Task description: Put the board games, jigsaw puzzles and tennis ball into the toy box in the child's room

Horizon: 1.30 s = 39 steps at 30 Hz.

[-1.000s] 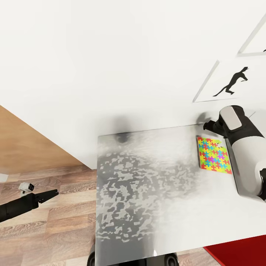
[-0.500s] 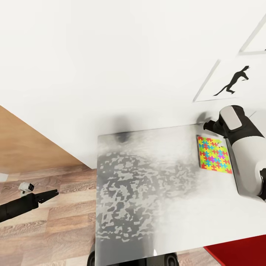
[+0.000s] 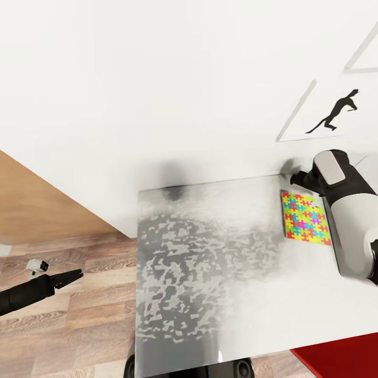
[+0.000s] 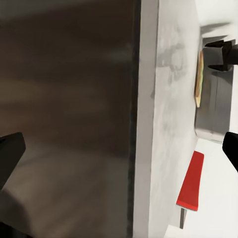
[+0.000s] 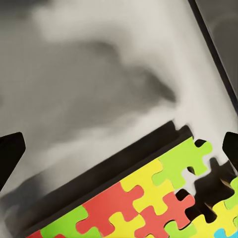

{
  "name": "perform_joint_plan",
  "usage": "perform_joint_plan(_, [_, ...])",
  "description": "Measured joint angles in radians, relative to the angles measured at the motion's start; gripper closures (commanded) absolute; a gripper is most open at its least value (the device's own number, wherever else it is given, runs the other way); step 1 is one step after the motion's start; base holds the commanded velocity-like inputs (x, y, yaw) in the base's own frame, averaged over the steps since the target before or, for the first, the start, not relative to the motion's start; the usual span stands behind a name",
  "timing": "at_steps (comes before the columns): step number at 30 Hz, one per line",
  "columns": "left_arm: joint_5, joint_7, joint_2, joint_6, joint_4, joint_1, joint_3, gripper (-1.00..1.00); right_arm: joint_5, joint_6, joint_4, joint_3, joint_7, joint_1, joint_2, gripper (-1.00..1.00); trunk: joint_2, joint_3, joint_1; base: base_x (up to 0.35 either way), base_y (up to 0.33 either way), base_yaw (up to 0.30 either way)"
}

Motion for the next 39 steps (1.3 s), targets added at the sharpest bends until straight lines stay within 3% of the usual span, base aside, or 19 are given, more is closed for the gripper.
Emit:
perform_joint_plan(22, [-0.001,0.0,0.0,0.0,0.0,0.0,0.0,-1.0,0.0,0.002,0.0,-0.001,0.0,0.0,0.001,-1.0,0.0,-0.002,0.0,0.0,0.0,0.0])
perform_joint_plan(39, [-0.001,0.0,0.0,0.0,0.0,0.0,0.0,-1.0,0.013,0.006,0.0,0.001,0.001,-0.001,0.0,-1.0,0.0,-0.019,0.0,0.0,0.0,0.0])
